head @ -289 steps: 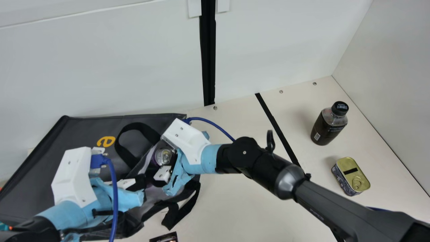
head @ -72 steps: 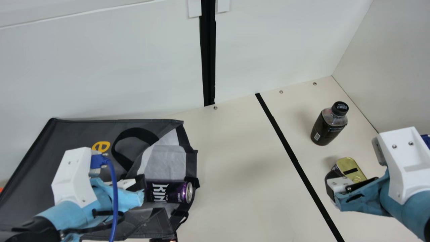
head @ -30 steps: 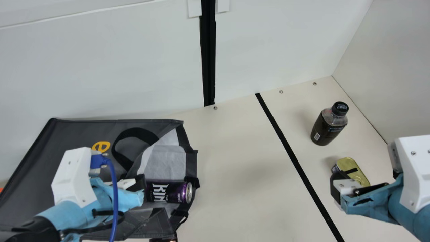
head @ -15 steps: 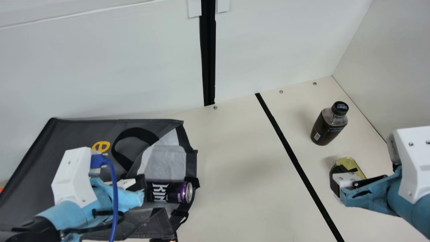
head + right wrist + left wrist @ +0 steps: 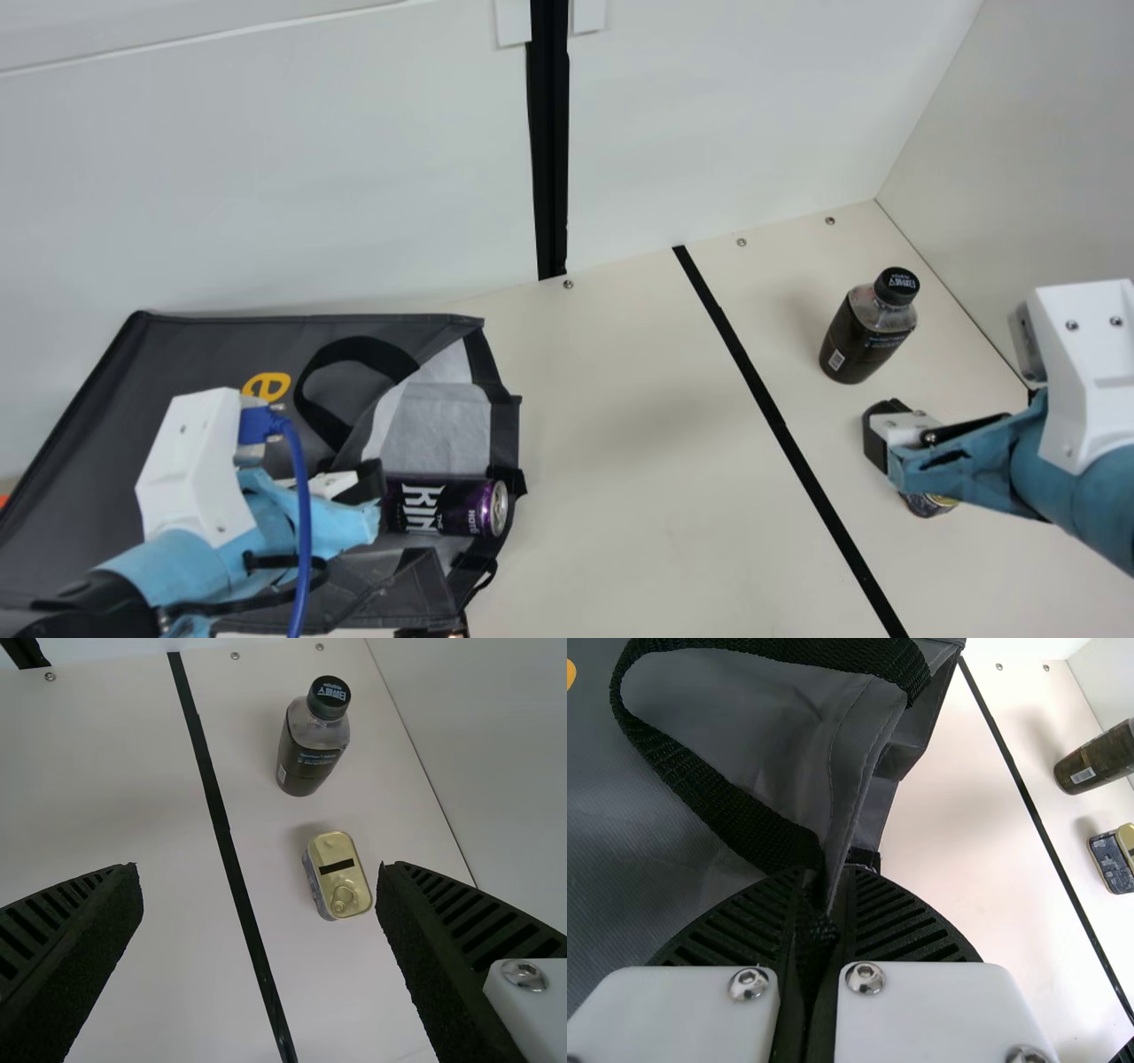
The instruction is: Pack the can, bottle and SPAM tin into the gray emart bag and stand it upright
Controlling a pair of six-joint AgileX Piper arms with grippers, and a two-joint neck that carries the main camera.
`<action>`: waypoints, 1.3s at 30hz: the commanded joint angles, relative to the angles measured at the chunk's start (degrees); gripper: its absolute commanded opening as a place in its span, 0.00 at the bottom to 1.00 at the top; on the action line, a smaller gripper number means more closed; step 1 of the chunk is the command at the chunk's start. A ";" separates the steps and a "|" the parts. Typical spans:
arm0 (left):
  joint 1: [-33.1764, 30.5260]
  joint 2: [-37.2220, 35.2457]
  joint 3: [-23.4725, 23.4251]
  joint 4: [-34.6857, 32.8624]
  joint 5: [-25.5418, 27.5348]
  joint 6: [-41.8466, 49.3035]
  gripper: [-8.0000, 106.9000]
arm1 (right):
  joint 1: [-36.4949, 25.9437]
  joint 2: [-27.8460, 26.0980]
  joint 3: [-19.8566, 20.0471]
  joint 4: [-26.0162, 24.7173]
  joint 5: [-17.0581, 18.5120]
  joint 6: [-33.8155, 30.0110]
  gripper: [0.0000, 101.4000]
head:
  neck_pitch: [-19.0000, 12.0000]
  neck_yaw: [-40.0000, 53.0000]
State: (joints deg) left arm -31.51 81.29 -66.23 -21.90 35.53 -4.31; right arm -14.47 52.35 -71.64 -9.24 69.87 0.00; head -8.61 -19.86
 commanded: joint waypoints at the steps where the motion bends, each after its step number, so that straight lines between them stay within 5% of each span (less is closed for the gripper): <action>1: 0.00 0.00 0.00 0.00 0.00 0.00 0.00 | -0.26 0.73 -0.65 0.08 0.03 -0.01 0.94 | -1.39 -0.14; 39: 0.00 0.00 0.00 0.00 0.00 0.00 0.00 | -5.99 19.72 -13.98 3.33 -2.63 -5.25 0.94 | -1.39 -0.14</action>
State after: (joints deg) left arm -31.51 81.29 -66.23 -21.90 35.53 -4.31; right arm -20.43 71.58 -85.55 -5.97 67.45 -5.22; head -8.61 -19.86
